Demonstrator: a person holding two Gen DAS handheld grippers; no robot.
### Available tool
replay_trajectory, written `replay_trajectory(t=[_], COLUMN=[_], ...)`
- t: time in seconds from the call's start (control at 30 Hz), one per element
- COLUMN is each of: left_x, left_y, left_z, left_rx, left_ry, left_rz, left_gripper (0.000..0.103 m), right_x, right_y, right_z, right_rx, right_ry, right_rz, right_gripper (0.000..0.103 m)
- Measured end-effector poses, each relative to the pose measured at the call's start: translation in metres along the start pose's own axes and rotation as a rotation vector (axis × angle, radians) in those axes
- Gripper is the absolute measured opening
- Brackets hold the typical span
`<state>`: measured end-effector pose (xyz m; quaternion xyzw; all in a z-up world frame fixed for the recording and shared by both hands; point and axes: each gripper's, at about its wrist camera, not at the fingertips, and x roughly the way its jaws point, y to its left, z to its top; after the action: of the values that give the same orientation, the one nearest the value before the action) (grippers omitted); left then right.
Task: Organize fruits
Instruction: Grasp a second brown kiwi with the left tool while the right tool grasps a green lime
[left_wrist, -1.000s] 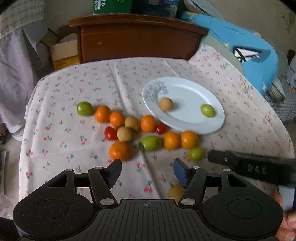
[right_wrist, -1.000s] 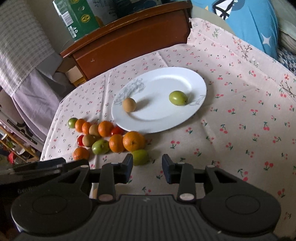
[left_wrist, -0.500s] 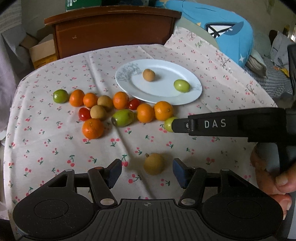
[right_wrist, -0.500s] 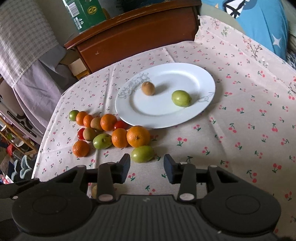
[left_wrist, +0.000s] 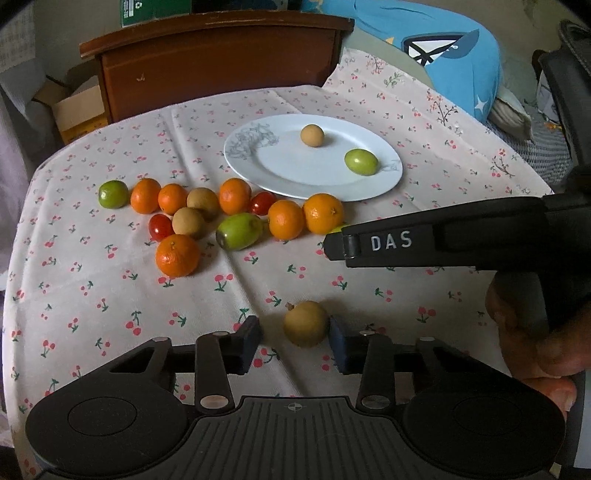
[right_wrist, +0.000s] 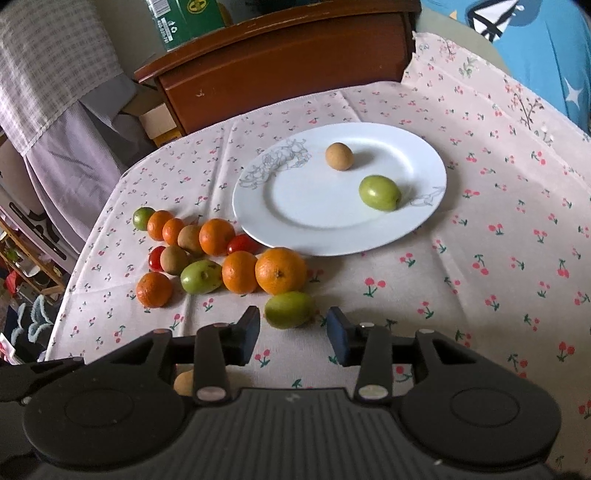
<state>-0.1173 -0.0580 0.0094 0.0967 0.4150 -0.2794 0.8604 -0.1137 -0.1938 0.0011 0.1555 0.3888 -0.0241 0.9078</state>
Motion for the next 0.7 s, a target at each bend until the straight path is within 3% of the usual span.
replay_trajectory(t=[0.2,0.43,0.7], left_x=[-0.001,-0.003,-0.009], left_y=[0.002,0.003,0.011], left_z=[0.001,0.002,0.004], left_rx=[-0.011,-0.025,-0.064], left_ry=[-0.017,-0.024,-0.043], left_rz=[-0.01,-0.038,-0.012], left_gripper=[0.023,0.023,0.023], right_x=[0.002,-0.001,-0.008], right_y=[0.004,0.005,0.007], right_z=[-0.001,-0.001,-0.001], right_rx=[-0.039,-0.052,-0.06], right_ry=[-0.01,-0.021,-0.029], right_rz=[-0.004,-0.009,-0.006], right_gripper=[0.03,0.029,0.029])
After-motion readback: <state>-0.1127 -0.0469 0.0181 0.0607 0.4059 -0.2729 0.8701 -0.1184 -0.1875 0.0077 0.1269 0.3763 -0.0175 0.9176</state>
